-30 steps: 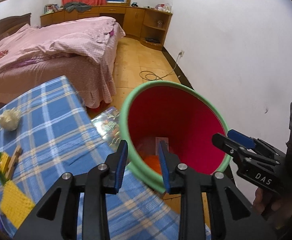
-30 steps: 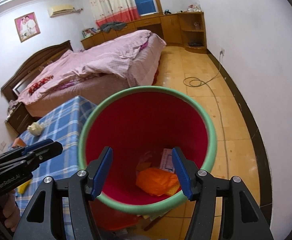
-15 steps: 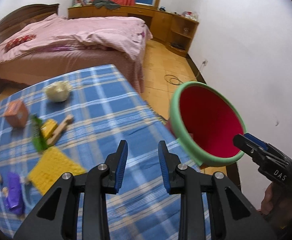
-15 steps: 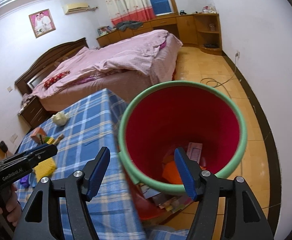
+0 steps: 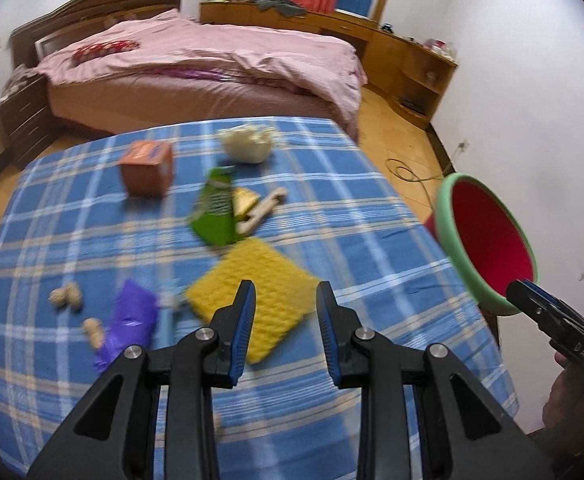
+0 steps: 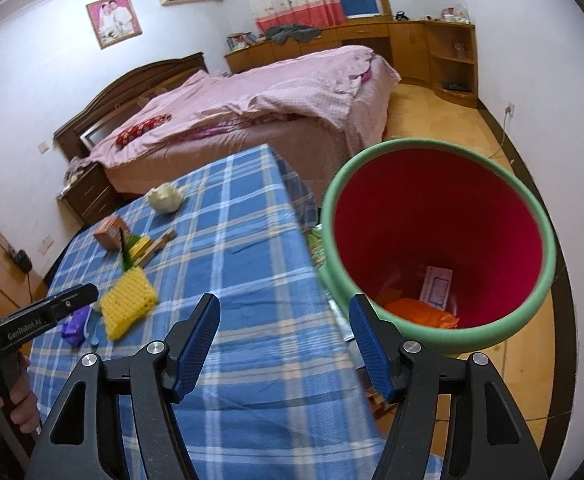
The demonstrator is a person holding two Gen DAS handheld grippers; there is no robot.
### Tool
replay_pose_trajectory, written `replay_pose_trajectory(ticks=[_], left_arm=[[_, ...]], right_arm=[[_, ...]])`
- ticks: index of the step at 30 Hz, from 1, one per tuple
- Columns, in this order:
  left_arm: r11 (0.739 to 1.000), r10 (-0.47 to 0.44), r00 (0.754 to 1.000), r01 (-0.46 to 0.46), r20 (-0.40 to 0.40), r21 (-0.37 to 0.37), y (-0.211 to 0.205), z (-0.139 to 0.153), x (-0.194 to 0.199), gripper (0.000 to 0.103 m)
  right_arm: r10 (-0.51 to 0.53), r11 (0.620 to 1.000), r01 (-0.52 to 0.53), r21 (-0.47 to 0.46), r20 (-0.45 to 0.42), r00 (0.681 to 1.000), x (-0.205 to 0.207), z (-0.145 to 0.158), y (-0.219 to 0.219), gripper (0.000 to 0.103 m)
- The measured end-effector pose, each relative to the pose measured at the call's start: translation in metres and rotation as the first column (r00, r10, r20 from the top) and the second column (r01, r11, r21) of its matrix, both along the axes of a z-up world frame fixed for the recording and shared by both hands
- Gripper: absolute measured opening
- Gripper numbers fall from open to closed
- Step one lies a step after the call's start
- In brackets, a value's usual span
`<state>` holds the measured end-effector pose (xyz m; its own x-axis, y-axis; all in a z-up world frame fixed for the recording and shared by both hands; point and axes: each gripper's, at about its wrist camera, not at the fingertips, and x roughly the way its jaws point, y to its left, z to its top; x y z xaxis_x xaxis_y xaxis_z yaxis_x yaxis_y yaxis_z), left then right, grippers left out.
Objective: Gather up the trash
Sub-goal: 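Move both tools back over the table toward the purple plastic bag, then grasp the purple plastic bag with the left tool while the right tool approaches the yellow foam net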
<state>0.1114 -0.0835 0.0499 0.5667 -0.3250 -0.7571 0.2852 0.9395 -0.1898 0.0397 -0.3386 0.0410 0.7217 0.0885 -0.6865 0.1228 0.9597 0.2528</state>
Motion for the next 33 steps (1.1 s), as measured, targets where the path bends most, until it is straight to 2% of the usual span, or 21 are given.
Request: replay_pose_trajectory(ticks=[4,15,25,33], left_arm=[[0.998,0.056,0.998,-0.056,0.0,0.015,0.028,-0.003,0.0,0.031],[0.977,0.151,0.988,-0.146,-0.022,0.153,0.073,-0.023,0.008,0.031],[0.984,0.126,0.988,-0.113,-0.09,0.135,0.08,-0.043,0.016,0.031],[0.986,0.099,0.99,-0.084,-0.102,0.143,0.069,-0.052,0.023,0.032]], right_arm=[[0.02,1.0,-0.02,-0.006,-0.011,1.0,0.001,-0.002,0.014,0.068],[0.07,0.997,-0.071,-0.025,-0.044,0.997,0.005,-0.01,0.048,0.069],[0.109,0.993,-0.112,-0.042,-0.057,0.992,0.013,-0.011,0.071,0.073],[0.147,0.988,-0.151,-0.046,-0.08,0.986,0.029,-0.014,0.089,0.073]])
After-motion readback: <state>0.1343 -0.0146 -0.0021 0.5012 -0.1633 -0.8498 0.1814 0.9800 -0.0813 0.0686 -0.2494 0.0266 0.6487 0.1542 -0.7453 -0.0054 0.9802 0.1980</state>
